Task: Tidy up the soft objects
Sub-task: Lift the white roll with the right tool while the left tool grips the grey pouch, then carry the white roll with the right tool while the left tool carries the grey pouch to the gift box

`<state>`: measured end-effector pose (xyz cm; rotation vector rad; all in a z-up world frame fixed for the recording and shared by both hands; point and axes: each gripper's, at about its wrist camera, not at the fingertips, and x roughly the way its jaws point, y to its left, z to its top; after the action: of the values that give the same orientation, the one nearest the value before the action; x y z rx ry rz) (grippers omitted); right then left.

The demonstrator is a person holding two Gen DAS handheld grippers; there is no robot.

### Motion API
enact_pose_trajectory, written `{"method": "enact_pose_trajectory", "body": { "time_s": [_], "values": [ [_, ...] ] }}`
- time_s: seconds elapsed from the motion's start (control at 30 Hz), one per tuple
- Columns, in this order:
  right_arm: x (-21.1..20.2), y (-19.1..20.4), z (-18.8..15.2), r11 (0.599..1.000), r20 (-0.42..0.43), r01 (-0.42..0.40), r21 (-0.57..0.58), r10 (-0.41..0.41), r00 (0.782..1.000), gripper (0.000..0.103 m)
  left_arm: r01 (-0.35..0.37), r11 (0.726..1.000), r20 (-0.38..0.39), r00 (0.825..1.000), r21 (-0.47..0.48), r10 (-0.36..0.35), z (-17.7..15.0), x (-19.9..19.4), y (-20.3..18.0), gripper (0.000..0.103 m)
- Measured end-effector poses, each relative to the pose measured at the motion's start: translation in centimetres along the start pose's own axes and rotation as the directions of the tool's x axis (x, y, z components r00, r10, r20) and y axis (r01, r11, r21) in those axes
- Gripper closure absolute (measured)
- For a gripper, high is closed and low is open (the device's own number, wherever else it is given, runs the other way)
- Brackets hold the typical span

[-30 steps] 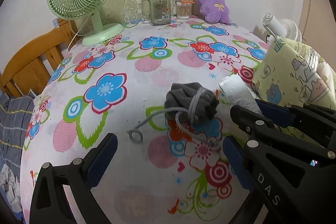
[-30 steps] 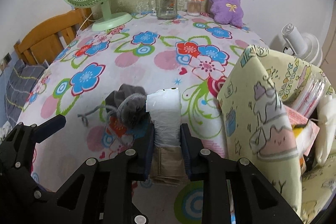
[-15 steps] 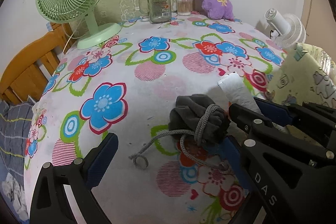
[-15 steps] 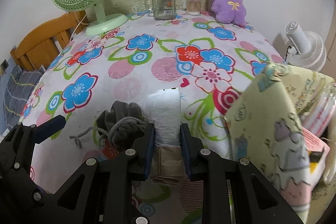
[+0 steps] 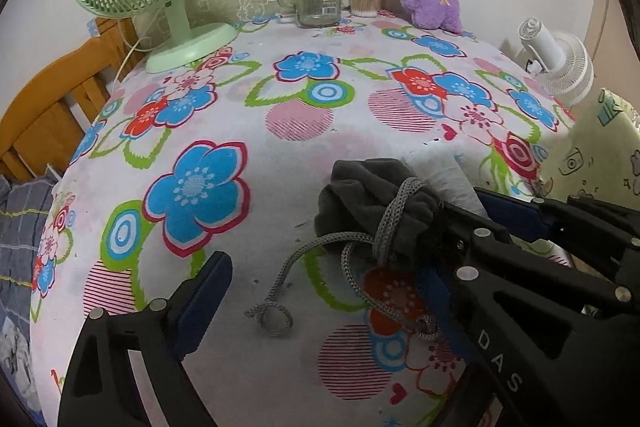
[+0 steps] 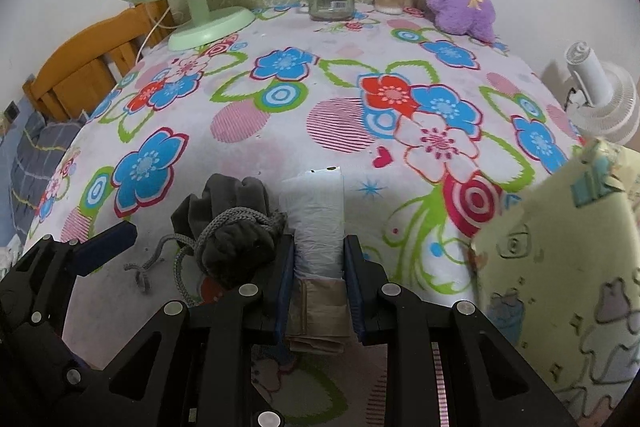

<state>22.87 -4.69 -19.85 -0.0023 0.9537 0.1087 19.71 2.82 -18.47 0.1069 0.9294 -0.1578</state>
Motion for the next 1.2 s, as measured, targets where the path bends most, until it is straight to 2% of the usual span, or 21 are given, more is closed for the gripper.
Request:
{"method": "enact_pose_trajectory", "body": {
  "time_s": [0.2, 0.4, 0.53, 0.7, 0.77, 0.97, 1.2],
  "values": [
    [0.2, 0.8, 0.4, 0.999, 0.008, -0.035, -0.033, 0.035, 0.999, 0.076, -0.012, 1.000, 0.012, 1.000, -0.003, 0.012, 0.1, -0.1, 0.5, 0.009],
    [0.0, 0.2, 0.7, 1.000, 0.016, -0.020, -0.010, 0.020, 1.000, 0.076, -0.009, 1.000, 0.036, 0.999, 0.025, 0.008, 0.8, -0.1, -0.1, 0.009],
    [-0.2, -0.5, 0.9, 0.999, 0.030, 0.033, 0.016, -0.033, 0.999, 0.076, 0.004, 0.998, 0.047, 0.999, 0.059, -0.007, 1.2, 0.0, -0.7, 0.016],
    [-0.1, -1.3, 0.9, 0.998, 0.029, 0.053, 0.035, -0.054, 0.998, 0.076, 0.077, 0.994, 0.027, 0.997, 0.073, -0.079, 1.6, 0.6, -1.1, 0.029],
    [-0.1, -1.4, 0.9, 0.998, 0.029, 0.057, 0.041, -0.059, 0.998, 0.076, 0.086, 0.994, 0.027, 0.996, 0.073, -0.088, 1.6, 0.7, -1.2, 0.042],
    [0.0, -1.5, 0.9, 0.998, 0.025, 0.049, 0.046, -0.050, 0.998, 0.076, 0.083, 0.993, 0.035, 0.996, 0.080, -0.086, 1.4, 0.5, -1.4, 0.046],
    [-0.1, -1.3, 0.6, 0.998, 0.019, 0.043, 0.041, -0.043, 0.999, 0.076, 0.047, 0.995, 0.044, 0.998, 0.088, -0.051, 1.0, 0.0, -1.4, 0.047]
  ]
}}
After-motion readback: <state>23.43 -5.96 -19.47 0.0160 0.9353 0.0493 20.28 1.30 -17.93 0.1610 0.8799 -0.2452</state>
